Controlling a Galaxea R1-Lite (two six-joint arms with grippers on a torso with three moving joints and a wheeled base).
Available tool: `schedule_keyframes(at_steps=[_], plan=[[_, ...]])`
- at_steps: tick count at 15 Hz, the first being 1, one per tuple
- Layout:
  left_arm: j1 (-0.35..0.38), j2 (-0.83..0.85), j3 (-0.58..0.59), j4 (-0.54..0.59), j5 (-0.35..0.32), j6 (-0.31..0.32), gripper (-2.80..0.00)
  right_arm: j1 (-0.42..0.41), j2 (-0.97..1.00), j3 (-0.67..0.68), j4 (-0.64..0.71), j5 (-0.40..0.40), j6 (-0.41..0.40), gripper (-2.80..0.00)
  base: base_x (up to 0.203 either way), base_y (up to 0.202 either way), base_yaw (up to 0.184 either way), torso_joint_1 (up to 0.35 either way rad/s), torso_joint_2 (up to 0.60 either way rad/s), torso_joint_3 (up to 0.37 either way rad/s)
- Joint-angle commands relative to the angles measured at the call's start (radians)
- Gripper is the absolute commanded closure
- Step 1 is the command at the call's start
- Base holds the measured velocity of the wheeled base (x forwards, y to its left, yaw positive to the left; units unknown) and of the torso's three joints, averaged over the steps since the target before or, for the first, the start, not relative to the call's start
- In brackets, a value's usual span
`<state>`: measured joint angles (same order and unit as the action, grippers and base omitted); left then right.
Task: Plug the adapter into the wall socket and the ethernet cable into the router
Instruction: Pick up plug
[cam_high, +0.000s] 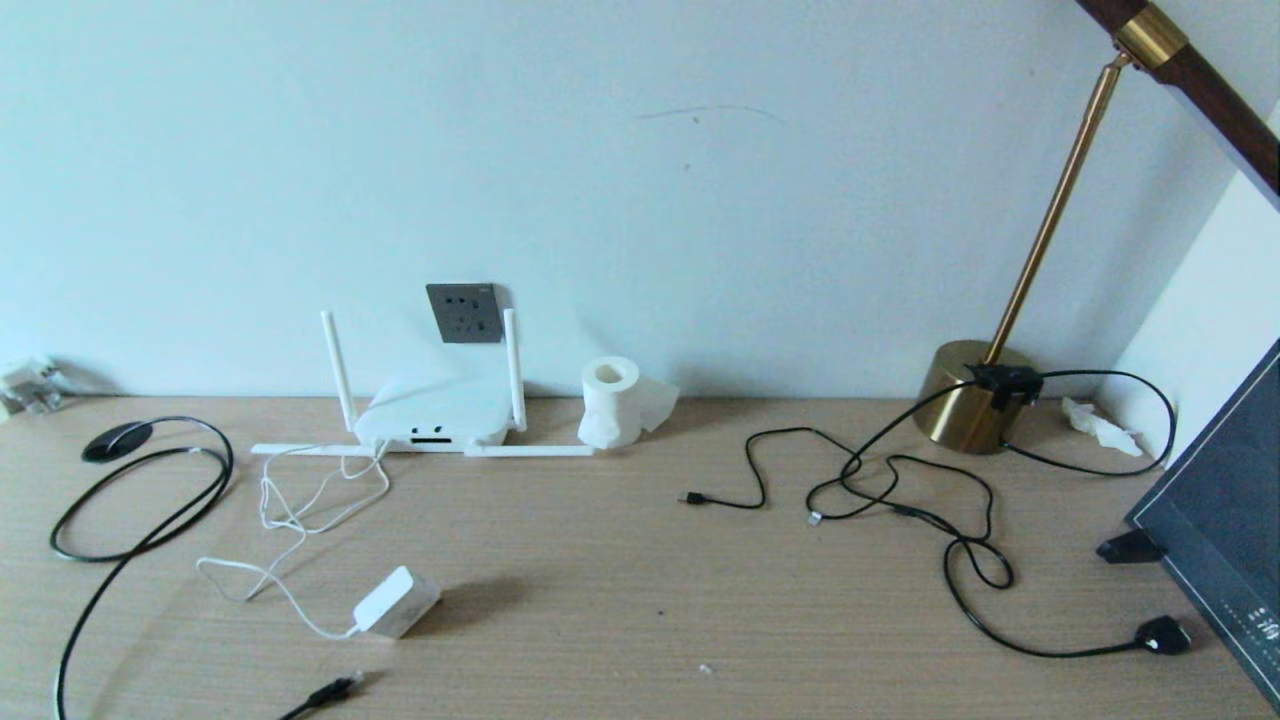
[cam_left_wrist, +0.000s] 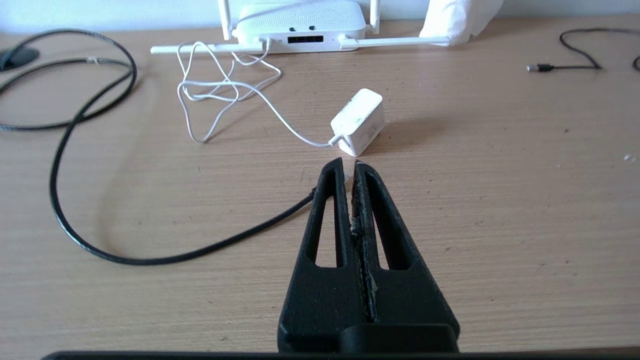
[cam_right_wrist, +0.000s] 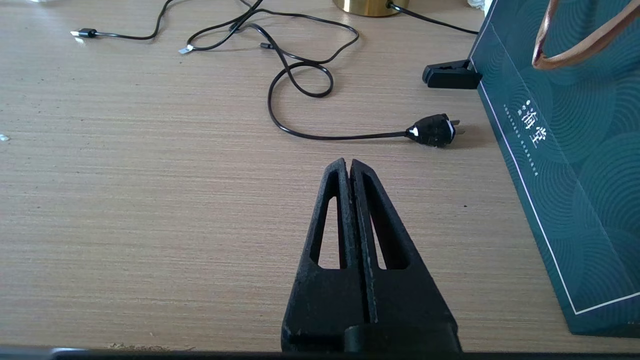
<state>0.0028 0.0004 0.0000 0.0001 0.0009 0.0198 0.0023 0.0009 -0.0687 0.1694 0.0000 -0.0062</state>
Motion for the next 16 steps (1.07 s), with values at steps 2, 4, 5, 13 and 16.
schedule_keyframes(at_steps=[2,4,5,13,16], plan=[[0.0,0.001,0.0,0.005,-0.007,0.081,0.0,0.001,0.001,0.0,0.001,0.0,0.0,0.0,0.0,0.0,0.0,0.0,0.0,0.0],[0.0,0.001,0.0,0.001,-0.021,0.109,0.0,0.0,0.001,0.0,0.001,0.0,-0.001,0.0,0.0,0.0,0.0,0.0,0.0,0.0],[0.0,0.001,-0.009,-0.004,-0.022,0.121,0.0,0.001,0.001,0.0,0.001,0.0,0.0,0.0,0.0,0.0,0.0,0.0,0.0,0.0],[-0.118,0.705,-0.584,0.112,-0.118,0.239,0.0,0.001,0.001,0.0,0.001,0.0,0.0,0.0,0.0,0.0,0.0,0.0,0.0,0.0],[-0.15,0.976,-0.684,0.268,-0.231,0.313,0.0,0.001,0.001,0.0,0.001,0.0,-0.001,0.0,0.0,0.0,0.0,0.0,0.0,0.0]])
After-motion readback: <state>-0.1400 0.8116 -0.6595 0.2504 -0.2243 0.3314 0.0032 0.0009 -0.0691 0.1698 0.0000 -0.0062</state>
